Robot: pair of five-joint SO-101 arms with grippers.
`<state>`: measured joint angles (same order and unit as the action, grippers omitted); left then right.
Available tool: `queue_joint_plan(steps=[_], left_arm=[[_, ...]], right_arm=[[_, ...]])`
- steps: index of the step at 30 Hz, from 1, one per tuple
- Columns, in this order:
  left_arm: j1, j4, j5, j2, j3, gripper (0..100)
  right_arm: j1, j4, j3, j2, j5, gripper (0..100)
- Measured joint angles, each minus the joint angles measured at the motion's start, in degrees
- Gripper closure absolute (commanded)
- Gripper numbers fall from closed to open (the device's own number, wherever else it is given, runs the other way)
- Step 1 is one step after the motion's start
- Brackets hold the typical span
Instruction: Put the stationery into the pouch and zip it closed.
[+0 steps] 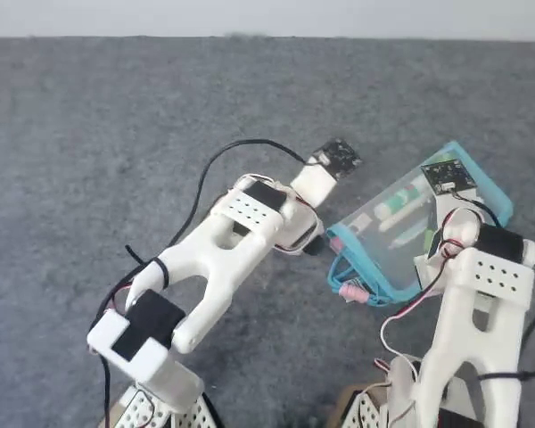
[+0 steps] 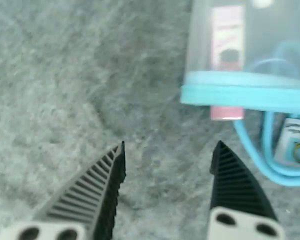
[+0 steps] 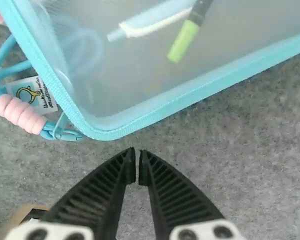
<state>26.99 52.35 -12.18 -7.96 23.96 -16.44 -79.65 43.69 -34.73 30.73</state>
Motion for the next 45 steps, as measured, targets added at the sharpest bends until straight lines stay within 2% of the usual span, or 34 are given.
queue_joint_plan(steps=[11,26,29,36,45], left_arm=[[2.11,-2.73,0.00,-3.96,-1.05,73],[2.37,-0.88,1.14,-18.29,-18.99,74],[2.37,-0.88,3.34,-22.24,-22.68,76],[2.37,0.62,5.63,-22.59,-24.44,75],[2.37,-9.67,7.30,-23.30,-24.44,75]], right_arm=[[-0.18,0.00,0.00,0.18,-0.70,99.1],[-0.18,0.00,0.00,0.18,-1.76,99.1],[-0.18,0.00,0.00,0.18,-1.76,99.1],[-0.18,0.00,0.00,0.18,-1.85,99.1],[1.23,0.35,1.23,0.18,-1.93,99.1]])
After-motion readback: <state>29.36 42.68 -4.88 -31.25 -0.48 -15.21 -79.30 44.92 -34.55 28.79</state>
